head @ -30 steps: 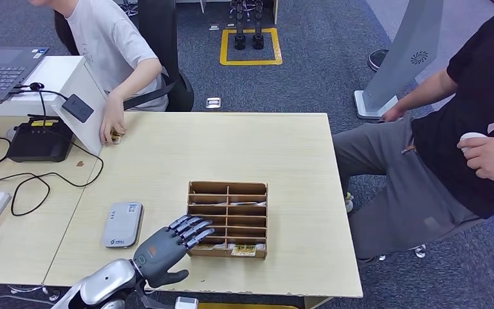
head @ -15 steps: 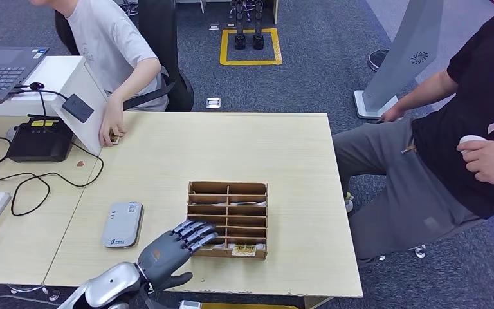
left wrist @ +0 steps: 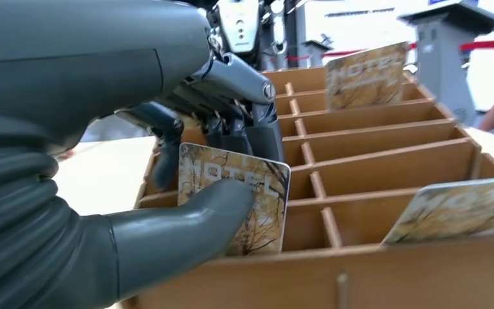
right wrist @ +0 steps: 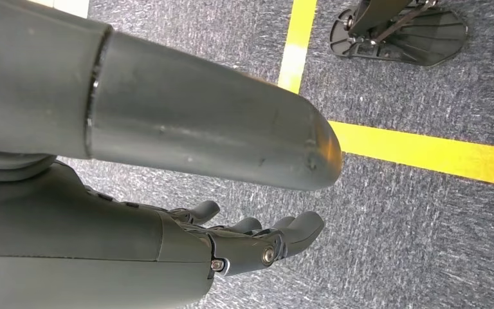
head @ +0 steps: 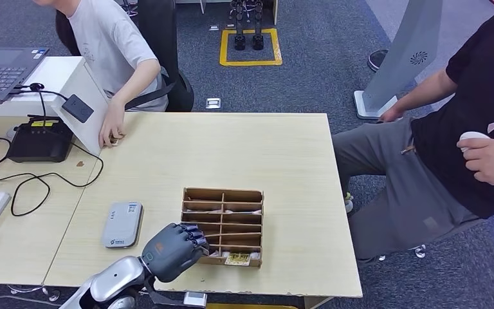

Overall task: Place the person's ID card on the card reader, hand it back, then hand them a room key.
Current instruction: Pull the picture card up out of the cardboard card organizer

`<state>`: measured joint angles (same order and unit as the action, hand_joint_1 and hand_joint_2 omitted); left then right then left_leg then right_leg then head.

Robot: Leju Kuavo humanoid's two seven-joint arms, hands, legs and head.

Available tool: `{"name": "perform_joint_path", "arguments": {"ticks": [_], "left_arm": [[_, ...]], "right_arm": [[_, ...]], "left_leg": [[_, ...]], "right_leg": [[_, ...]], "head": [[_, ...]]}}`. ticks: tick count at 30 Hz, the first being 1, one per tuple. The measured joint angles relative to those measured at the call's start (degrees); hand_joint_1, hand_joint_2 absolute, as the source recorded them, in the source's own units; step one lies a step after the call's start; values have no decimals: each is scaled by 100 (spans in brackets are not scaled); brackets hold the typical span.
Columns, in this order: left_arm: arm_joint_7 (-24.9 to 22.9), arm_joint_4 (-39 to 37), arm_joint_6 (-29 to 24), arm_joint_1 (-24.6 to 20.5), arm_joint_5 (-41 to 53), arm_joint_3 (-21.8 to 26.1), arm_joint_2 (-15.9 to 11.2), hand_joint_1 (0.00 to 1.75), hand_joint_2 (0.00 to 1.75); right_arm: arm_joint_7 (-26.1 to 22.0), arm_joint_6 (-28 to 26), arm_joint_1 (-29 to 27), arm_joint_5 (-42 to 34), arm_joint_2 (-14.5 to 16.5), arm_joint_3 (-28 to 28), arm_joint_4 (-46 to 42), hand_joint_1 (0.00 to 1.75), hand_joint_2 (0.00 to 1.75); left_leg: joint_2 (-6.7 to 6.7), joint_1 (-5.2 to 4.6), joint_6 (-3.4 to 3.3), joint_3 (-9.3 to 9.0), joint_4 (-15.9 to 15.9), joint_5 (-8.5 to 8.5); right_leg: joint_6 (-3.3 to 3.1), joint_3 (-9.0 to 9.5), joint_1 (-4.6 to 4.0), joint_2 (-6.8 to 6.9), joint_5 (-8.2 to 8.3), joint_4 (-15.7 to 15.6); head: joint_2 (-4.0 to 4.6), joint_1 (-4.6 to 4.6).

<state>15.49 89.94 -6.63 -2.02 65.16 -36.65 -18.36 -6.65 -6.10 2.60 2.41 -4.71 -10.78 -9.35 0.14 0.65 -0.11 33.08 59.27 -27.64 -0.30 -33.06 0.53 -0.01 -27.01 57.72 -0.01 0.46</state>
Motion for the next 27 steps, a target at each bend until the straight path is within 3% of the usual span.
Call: {"name": "perform_joint_path", "arguments": {"ticks": [20,23,27], "left_arm": [[260,-89,-57,-104,-541,139,47,175,175],[374,46,-67,-318,-802,361,-19,175,175],[527,445,175,-930,-1398,912,-125,175,175]], "right_arm": [[-30,21,1,68,1,110,-1,0,0],[-43,49,0,86,1,122,-1,0,0],[-58,71,2,127,1,129,-1,0,0]], "left_leg": [[-2,0,-1,-3,0,3],[-5,2,0,1,1,10],[-11,4,5,8,1,22]], "right_leg": [[-1,-1,0,1,1,0],[-3,-6,-2,6,4,1],[-8,-8,-4,13,12,6]], "head": [[1,-1],[1,-1],[-1,-1]]}}
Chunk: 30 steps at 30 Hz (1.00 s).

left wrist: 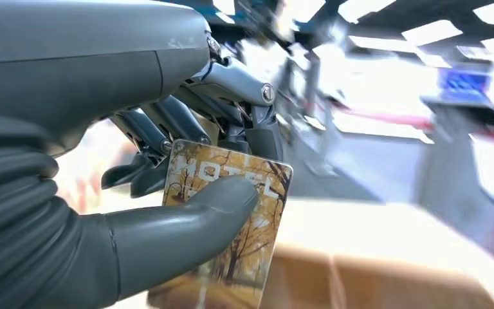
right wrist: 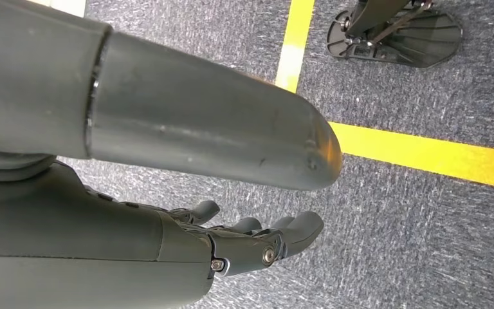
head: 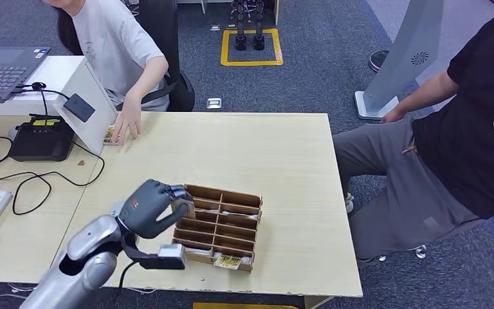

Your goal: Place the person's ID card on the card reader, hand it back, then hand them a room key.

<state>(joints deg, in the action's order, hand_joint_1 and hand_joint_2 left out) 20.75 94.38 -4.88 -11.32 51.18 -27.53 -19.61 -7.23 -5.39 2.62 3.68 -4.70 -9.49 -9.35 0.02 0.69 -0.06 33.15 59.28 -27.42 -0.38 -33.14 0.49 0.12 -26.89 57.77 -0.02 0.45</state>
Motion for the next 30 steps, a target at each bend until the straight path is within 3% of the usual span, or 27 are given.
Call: {"name": "perform_joint_path", "arguments": {"ticks": [7,15,24,30], "left_arm": [[-62,308,243,-731,-103,880,-39,175,175],[-374,255,42,-893,391,1416,91,175,175],[-1180,-642,-212,-1238,1880,1612,664,175,175],[-1381,-1582,-375,-1477,2148,1807,1048,175,175]], "right_arm": [[-1,9,-1,45,33,7,0,0,0],[17,16,0,133,52,7,-2,0,0],[51,50,65,350,73,7,-31,0,0],[113,76,115,432,93,7,-48,0,0]], "left_leg": [[3,1,2,1,0,5],[3,0,1,5,0,4],[3,-2,-1,6,1,7],[5,-2,-1,6,2,8]], "right_leg": [[-4,-5,-2,-3,8,2],[-4,-11,-2,-6,8,1],[-2,-11,1,-4,12,1],[-2,-13,1,-7,15,1]], "head": [[1,1],[1,1],[1,1],[2,1]]}}
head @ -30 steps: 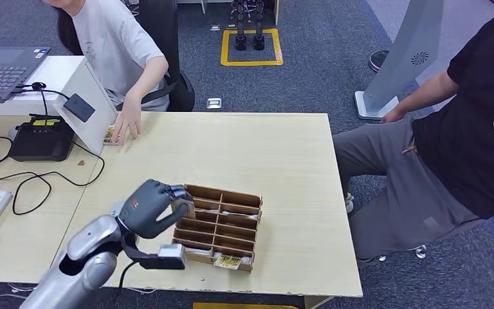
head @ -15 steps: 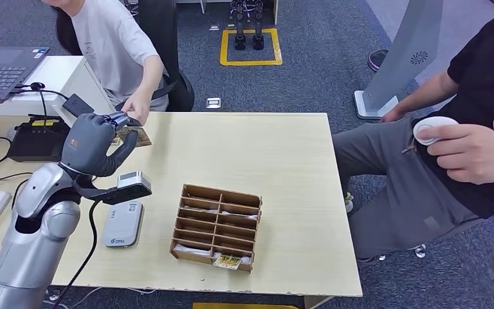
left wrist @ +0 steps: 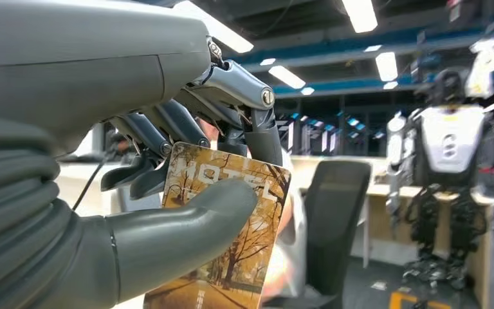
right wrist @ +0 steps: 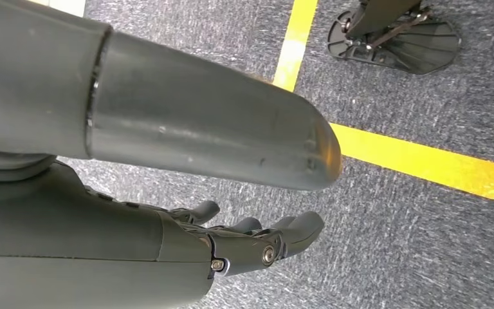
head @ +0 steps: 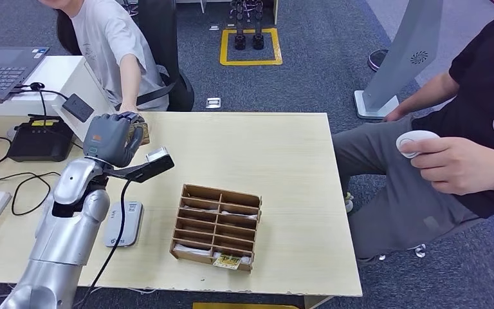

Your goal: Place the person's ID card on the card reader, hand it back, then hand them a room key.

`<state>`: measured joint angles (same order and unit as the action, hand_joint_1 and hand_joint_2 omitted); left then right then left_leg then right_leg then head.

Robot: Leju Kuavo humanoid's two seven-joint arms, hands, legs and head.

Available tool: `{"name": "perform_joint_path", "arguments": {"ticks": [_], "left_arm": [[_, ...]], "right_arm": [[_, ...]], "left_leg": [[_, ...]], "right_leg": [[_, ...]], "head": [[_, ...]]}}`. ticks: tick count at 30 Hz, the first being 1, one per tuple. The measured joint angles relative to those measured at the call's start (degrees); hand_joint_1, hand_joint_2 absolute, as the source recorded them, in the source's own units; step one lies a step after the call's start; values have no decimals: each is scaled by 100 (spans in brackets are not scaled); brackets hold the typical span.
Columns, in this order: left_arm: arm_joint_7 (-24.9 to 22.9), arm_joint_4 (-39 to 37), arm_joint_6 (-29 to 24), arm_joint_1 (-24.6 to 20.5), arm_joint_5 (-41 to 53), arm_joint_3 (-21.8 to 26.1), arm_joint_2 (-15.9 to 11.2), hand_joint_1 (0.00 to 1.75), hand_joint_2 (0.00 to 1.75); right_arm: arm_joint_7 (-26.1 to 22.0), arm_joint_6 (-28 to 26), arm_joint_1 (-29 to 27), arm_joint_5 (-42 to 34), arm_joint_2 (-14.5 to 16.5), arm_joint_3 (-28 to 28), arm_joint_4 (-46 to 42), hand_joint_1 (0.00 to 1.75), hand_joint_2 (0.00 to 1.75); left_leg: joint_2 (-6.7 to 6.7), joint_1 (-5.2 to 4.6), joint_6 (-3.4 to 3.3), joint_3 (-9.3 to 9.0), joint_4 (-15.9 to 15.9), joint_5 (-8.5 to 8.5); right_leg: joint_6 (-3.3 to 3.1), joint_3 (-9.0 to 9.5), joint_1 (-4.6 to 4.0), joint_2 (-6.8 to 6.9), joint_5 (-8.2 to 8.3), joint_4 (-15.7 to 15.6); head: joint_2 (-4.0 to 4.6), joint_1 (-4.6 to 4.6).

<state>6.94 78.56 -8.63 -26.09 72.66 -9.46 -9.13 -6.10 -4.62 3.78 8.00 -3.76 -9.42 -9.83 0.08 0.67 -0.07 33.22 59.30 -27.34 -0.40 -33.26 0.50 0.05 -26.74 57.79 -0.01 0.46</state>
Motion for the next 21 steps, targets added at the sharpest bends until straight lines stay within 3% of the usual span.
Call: {"name": "perform_joint_path", "arguments": {"ticks": [15,16,19,21], "left_arm": [[23,-656,16,-194,318,388,347,175,175],[26,-674,22,-202,326,401,358,140,175],[35,-720,44,-221,342,448,384,10,175],[46,-738,40,-225,348,467,391,0,175]], "right_arm": [[-16,20,-3,106,13,24,-7,0,0],[-17,20,-2,113,13,38,-8,0,0],[-4,19,-3,132,14,84,-9,0,0],[5,20,-3,147,14,101,-9,0,0]], "left_leg": [[0,0,0,4,0,0],[0,0,0,4,0,0],[0,0,0,4,0,0],[0,0,0,5,0,-1]], "right_leg": [[0,-3,0,0,0,0],[0,-3,0,0,0,0],[0,-4,0,0,0,0],[0,-4,0,0,0,0]], "head": [[1,0],[1,0],[-1,0],[0,0]]}}
